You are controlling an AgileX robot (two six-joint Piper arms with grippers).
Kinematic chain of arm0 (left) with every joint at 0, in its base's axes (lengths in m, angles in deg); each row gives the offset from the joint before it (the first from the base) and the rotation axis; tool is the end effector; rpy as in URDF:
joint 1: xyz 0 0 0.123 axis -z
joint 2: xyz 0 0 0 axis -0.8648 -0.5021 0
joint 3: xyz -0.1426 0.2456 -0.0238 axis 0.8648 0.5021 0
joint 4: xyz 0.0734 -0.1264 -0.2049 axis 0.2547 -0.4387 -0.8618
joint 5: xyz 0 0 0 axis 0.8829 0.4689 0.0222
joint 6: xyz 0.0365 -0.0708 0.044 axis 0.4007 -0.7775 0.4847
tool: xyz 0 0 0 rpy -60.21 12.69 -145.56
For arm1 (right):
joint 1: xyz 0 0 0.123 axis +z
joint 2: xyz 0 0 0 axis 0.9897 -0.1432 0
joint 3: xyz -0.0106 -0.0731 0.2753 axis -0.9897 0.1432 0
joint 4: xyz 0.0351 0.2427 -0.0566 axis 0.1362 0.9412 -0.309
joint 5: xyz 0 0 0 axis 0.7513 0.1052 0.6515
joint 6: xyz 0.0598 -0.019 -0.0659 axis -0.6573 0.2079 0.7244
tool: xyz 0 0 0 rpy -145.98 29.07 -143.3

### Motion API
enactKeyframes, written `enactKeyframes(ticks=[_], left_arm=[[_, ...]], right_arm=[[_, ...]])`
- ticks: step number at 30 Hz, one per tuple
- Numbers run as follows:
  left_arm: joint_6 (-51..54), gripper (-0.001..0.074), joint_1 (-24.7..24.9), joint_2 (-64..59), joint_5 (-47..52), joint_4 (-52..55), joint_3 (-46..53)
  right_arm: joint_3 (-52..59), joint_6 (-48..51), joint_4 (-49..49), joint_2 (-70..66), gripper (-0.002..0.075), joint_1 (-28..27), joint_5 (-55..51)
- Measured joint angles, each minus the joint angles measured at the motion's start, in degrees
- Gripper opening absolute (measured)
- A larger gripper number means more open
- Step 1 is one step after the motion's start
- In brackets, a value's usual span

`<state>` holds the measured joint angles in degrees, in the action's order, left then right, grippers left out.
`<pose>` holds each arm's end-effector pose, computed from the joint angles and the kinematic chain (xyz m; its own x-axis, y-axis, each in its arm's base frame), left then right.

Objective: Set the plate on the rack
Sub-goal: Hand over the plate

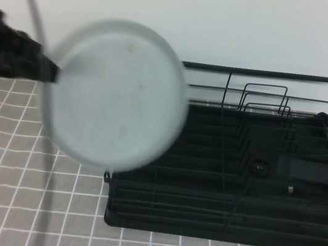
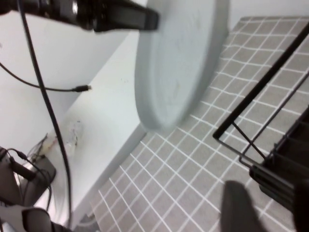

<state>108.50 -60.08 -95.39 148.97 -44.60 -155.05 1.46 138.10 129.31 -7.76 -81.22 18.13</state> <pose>0.2988 -0.0519 0.3720 -0.7395 0.1042 -0.6650 0.4535 0.8072 -0.3779 0.2276 0.0846 0.2881 -0.6627 0.0420 -0.7477 -0.6687 0.4163 0.6161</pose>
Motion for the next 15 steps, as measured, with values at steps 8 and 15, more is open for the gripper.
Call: enactKeyframes(ticks=[8, 15], left_arm=[[-7.8, 0.0000, 12.9, 0.8, -5.4, 3.9, 0.0], [-13.1, 0.0000, 20.4, 0.8, -9.4, 8.9, 0.0]], right_arm=[[0.0, 0.1, 1.3, 0.0, 0.0439, 0.0, 0.0], [0.0, 1.2, 1.3, 0.0, 0.0438, 0.0, 0.0]])
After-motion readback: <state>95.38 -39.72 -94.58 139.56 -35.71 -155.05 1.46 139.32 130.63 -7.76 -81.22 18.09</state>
